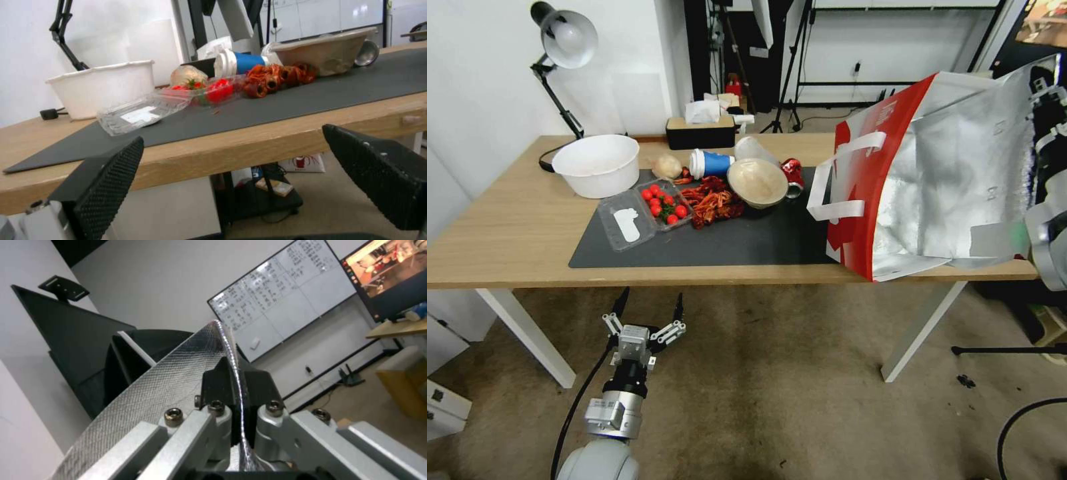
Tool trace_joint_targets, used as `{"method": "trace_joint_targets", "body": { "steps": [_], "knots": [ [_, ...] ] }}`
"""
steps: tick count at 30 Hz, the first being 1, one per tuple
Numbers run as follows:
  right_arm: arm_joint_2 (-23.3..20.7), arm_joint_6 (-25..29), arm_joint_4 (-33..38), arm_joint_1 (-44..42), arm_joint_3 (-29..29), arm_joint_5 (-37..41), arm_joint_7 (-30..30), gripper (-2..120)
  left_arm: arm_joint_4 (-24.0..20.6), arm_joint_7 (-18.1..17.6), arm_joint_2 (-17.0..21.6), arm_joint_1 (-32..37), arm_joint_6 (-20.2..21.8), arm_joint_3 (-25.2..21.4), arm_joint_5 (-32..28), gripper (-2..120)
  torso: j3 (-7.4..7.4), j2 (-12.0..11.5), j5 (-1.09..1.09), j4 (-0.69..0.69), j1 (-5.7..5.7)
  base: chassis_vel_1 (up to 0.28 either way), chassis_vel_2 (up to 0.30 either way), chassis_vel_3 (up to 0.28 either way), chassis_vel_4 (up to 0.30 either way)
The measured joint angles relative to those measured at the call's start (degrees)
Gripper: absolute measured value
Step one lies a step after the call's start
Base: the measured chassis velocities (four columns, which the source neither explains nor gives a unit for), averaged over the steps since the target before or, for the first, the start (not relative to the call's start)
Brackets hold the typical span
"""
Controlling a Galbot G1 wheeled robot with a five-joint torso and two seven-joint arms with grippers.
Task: Pick up the food delivery bag from the floor and place it on the table.
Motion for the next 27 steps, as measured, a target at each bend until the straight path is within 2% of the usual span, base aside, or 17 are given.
{"method": "trace_joint_targets", "body": {
  "steps": [12,24,27],
  "knots": [
    [-0.9,-1.2,-2.5,0.9,0.5,-0.2,-0.3,0,0.0,0.1,-0.1,0.0,-0.1,0.2,0.2,100,0.00,0.0,0.00,0.00,0.00,0.000,0.000,0.000,0.000],
    [-1.5,-1.6,-5.4,3.6,-2.1,-1.2,-0.5,1,0.1,0.1,-0.3,0.1,-0.5,0.4,0.6,100,0.00,0.0,0.00,0.00,0.00,0.000,0.000,0.000,0.000],
    [-1.6,-1.7,-6.8,4.9,-3.2,-2.0,-1.3,12,0.3,0.1,-0.2,0.0,-0.6,0.3,0.6,100,0.00,0.0,0.00,0.00,0.00,0.000,0.000,0.000,0.000]
  ]
}}
